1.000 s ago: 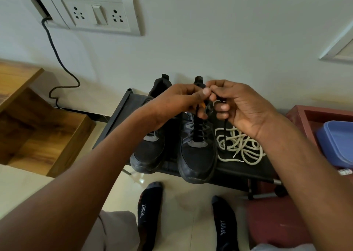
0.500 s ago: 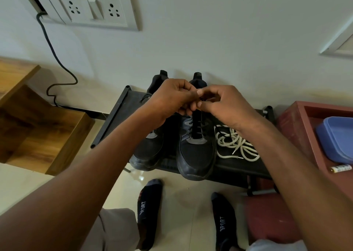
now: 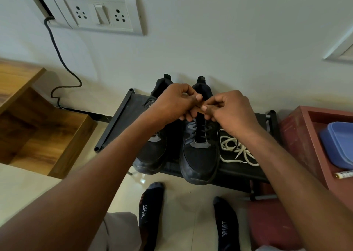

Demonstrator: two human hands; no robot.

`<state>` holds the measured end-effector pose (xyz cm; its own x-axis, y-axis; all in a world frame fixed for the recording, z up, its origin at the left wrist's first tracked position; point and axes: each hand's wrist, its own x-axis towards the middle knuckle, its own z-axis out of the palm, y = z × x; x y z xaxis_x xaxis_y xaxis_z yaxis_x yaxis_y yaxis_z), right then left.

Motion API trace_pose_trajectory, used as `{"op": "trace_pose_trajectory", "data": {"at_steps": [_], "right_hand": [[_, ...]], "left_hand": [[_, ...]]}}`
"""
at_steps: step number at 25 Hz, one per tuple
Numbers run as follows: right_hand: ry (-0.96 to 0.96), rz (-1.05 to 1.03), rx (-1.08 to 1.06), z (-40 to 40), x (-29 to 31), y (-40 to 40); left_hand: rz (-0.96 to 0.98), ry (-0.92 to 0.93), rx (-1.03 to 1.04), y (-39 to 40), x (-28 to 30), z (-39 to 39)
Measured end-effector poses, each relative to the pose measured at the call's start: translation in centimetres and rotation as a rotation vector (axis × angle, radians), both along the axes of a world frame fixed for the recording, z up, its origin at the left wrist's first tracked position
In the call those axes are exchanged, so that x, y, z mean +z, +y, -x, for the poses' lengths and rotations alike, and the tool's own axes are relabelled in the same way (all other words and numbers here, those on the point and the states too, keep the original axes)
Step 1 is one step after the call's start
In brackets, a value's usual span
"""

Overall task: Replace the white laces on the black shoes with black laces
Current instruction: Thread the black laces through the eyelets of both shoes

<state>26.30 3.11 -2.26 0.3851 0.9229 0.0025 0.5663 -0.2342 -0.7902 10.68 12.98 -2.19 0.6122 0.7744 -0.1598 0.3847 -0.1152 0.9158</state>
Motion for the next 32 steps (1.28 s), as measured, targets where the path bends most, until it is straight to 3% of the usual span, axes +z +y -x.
{"op": "trace_pose_trajectory", "data": {"at_steps": [5, 9, 17, 24, 29, 32], "right_hand": [[-0.154, 0.04, 0.01, 0.2, -0.5, 0.0], [-0.336, 0.053, 0.036, 1.2, -1.2, -0.1], [-0.521, 0.056, 0.007, 1.8, -1.5, 0.0], [-0.335, 0.087, -0.045, 2.1, -2.5, 0.1], [-0.375, 0.077, -0.118, 3.0, -3.0, 0.0], [-0.267, 0.087, -0.084, 2.8, -3.2, 0.3]], "left_hand": [[-0.379, 0.31, -0.041, 0.8, -1.2, 1.0], [-0.434, 0.37, -0.153, 0.3, -0.9, 1.1], [-0.417, 0.369, -0.116, 0.3, -0.9, 1.2], [-0.334, 0.343, -0.085, 0.4, -1.0, 1.3], [-0.256, 0.312, -0.083, 0.3, -0.9, 1.4], [-0.246, 0.303, -0.068, 0.2, -0.9, 1.5]]}}
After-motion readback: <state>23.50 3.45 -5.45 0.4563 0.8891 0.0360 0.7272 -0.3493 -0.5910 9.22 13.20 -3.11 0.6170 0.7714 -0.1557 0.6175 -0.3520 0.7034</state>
